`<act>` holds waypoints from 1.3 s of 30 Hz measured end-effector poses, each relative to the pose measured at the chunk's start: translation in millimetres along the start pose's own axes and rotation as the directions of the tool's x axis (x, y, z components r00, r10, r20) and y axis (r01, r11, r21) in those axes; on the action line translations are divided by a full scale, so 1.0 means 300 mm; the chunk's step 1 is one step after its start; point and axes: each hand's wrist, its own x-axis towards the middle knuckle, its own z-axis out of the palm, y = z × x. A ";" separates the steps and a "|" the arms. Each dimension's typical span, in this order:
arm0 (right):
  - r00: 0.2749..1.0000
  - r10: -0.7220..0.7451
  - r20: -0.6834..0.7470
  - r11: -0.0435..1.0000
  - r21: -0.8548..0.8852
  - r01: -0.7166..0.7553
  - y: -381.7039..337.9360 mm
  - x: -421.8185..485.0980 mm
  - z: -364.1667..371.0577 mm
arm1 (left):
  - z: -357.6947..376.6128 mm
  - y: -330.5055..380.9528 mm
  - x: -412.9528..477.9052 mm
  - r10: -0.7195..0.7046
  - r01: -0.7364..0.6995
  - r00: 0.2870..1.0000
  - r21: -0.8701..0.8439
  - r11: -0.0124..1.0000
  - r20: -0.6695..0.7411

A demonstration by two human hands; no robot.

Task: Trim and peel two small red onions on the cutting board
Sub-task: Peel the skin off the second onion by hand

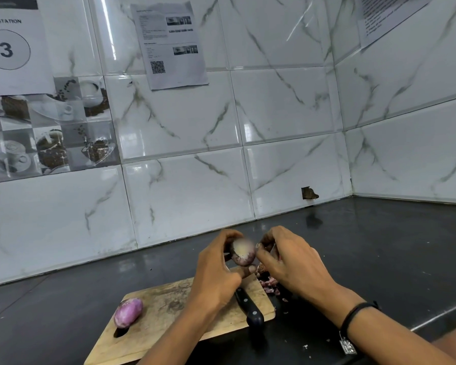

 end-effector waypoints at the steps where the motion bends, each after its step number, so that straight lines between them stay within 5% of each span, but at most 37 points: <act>1: 1.000 0.017 -0.010 1.000 -0.004 -0.017 0.004 0.001 0.000 | 0.000 0.000 0.002 -0.012 0.012 1.000 -0.025 1.000 -0.001; 21: 0.988 -0.114 -0.099 0.984 0.128 0.126 -0.009 0.006 -0.005 | 0.002 0.006 0.003 -0.038 0.038 0.999 -0.047 0.998 0.003; 39: 0.992 -0.097 -0.080 0.979 0.169 0.109 -0.002 0.012 -0.007 | 0.004 0.018 -0.002 0.011 -0.011 1.000 0.000 1.000 -0.003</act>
